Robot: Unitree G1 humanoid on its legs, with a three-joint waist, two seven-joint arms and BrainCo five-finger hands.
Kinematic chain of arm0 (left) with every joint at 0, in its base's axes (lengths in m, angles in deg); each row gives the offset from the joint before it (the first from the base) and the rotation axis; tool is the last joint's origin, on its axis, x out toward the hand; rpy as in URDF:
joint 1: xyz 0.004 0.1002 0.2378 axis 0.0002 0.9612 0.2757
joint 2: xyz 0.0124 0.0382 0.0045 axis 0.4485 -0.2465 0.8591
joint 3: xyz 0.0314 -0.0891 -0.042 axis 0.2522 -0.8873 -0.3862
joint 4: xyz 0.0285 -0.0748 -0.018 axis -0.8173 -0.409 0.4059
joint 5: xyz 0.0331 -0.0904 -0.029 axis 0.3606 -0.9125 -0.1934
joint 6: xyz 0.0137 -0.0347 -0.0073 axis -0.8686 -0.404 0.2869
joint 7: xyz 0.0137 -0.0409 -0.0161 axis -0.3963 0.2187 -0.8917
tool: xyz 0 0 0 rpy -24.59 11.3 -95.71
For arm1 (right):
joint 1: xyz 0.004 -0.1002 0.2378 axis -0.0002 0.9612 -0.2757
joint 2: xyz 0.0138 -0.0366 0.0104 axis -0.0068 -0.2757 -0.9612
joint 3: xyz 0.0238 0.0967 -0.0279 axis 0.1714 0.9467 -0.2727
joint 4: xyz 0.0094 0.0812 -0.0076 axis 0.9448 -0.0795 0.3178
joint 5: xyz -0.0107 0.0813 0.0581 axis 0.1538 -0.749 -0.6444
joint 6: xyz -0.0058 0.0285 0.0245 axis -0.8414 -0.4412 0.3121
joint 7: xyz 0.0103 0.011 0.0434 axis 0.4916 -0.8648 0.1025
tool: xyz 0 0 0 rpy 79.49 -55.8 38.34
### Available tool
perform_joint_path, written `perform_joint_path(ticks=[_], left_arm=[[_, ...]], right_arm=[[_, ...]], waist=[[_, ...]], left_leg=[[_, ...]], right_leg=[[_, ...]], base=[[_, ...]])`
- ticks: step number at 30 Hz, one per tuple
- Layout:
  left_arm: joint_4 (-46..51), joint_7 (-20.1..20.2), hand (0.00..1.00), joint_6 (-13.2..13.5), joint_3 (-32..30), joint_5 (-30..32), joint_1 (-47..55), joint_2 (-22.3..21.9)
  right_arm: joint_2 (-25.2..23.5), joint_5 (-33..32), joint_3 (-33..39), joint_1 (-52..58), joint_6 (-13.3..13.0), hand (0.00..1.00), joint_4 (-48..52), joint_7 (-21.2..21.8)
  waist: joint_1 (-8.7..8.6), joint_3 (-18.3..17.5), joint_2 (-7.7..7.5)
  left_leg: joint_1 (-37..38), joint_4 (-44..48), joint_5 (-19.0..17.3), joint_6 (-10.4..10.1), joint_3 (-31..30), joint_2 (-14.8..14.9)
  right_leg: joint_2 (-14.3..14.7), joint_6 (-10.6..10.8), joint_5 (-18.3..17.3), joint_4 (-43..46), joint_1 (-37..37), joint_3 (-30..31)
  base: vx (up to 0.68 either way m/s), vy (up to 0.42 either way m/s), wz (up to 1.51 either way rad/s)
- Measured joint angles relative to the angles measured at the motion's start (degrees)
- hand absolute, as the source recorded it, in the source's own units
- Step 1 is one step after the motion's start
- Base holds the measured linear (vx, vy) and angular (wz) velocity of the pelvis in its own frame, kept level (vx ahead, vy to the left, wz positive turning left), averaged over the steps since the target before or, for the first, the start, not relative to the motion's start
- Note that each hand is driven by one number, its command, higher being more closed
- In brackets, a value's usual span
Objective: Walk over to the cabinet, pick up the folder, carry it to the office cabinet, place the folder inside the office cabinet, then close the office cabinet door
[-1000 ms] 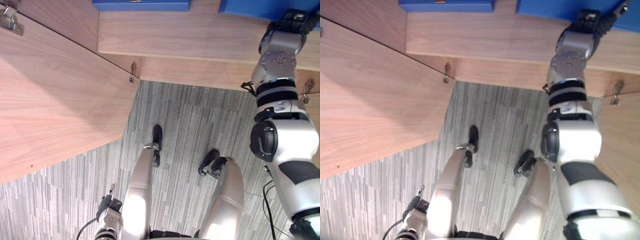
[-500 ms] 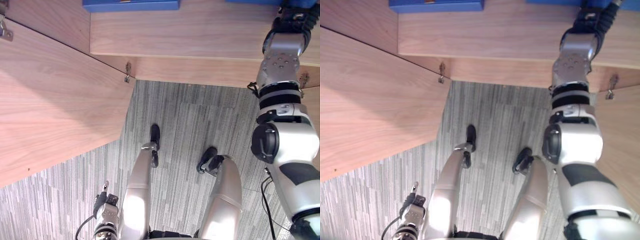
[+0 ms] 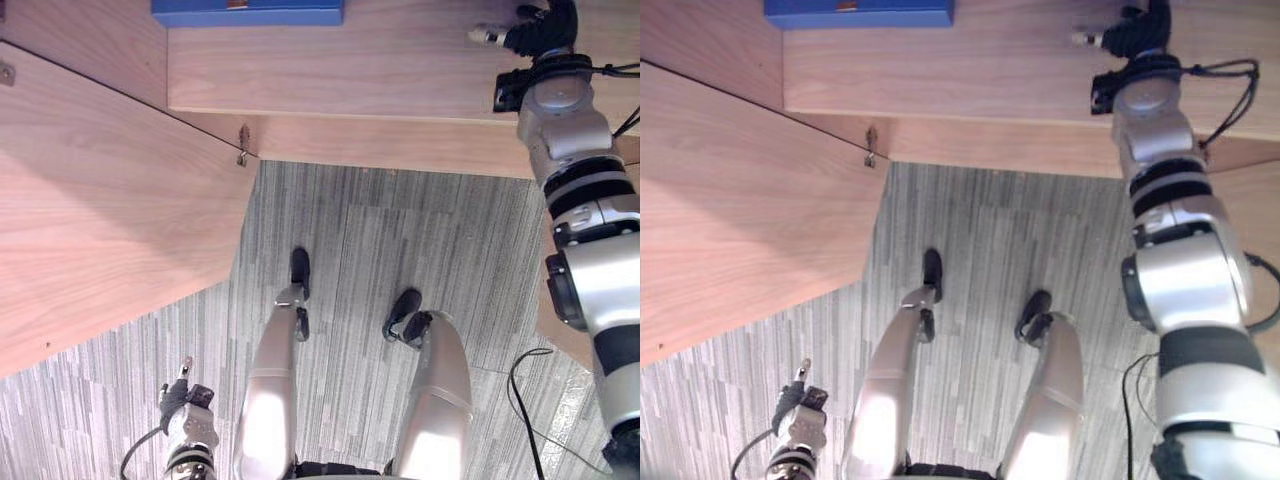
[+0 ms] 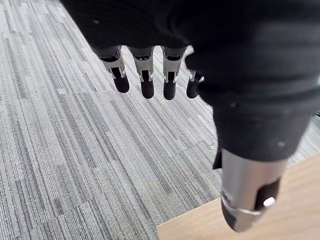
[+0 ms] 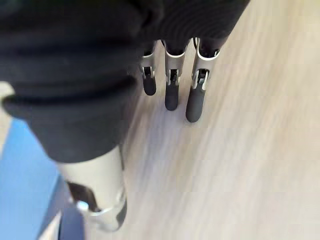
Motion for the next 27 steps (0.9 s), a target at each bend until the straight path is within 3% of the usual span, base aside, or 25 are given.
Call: perform_joint_path(ticks=[2, 6, 9, 15, 19, 22, 27], left_arm=[[0.0, 1.0, 0.00, 0.1, 0.0, 0.1, 0.1, 1.1], [0.5, 4.0, 0.00, 0.1, 0.0, 0.6, 0.4, 2.9], [2.2, 6.0, 0.00, 0.2, 0.0, 1.8, 1.5, 4.4], [3.9, 7.7, 0.00, 0.3, 0.0, 2.5, 2.3, 5.7], [4.7, 8.2, 0.00, 0.4, -0.2, 2.5, 2.7, 6.7], [4.9, 8.4, 0.00, 0.4, 0.0, 3.3, 2.6, 5.7], [4.7, 8.4, 0.00, 0.4, 1.4, 8.2, 4.3, 2.2]], right_arm=[[0.3, 4.3, 0.0, 0.8, 0.1, 0.00, 0.0, 2.4], [0.9, 6.8, -0.1, 2.3, -0.5, 0.00, 0.0, 7.0], [0.6, 11.1, -2.2, 5.9, -1.8, 0.00, 0.5, 13.3], [-2.2, 13.1, -5.7, 12.3, -2.3, 0.00, 1.4, 20.1], [-8.7, 15.5, -6.8, 18.3, -2.1, 0.00, -1.4, 21.8], [-12.3, 18.8, -6.0, 24.8, -0.7, 0.00, -2.2, 24.1], [-20.7, 24.4, 3.2, 41.6, 0.2, 0.00, -2.1, 26.1]], waist=[[0.02, -0.2, -0.59], [0.02, -0.2, -1.40], [0.02, -0.8, -2.87], [0.35, -1.5, -4.09], [1.26, -3.4, -5.78], [1.54, -4.0, -6.52], [2.31, -5.4, -6.64]], left_leg=[[0.8, -1.2, 0.5, 0.0, 0.1, -0.1], [2.4, -2.4, 0.8, 0.0, 0.3, -0.2], [5.2, -4.3, 1.2, 0.0, 0.7, -0.2], [12.5, -10.8, 2.9, 0.5, 2.8, 1.7], [18.2, -13.7, 2.7, 0.0, 1.7, 4.4], [22.7, -14.6, 1.5, -1.4, -1.3, 4.8], [31.0, -15.2, -1.0, -0.7, 1.6, 5.1]], right_leg=[[0.0, 0.1, 0.2, -0.6, 0.4, 0.0], [0.0, 0.1, 0.4, -1.3, 1.7, -0.1], [0.2, 0.2, 0.6, -2.8, 4.1, -0.1], [3.5, 0.8, 4.6, -11.3, 10.9, -0.4], [8.7, 1.1, 9.3, -21.5, 18.1, 0.0], [9.6, 1.8, 10.4, -24.7, 23.2, 0.1], [11.2, 3.0, 13.5, -30.9, 31.4, 3.2]], base=[[0.07, 0.033, -0.01], [0.07, 0.025, -0.01], [0.08, 0.016, -0.08], [0.08, 0.060, -0.29], [0.08, 0.102, -0.52], [0.09, 0.072, -0.22], [0.05, 0.077, -0.37]])
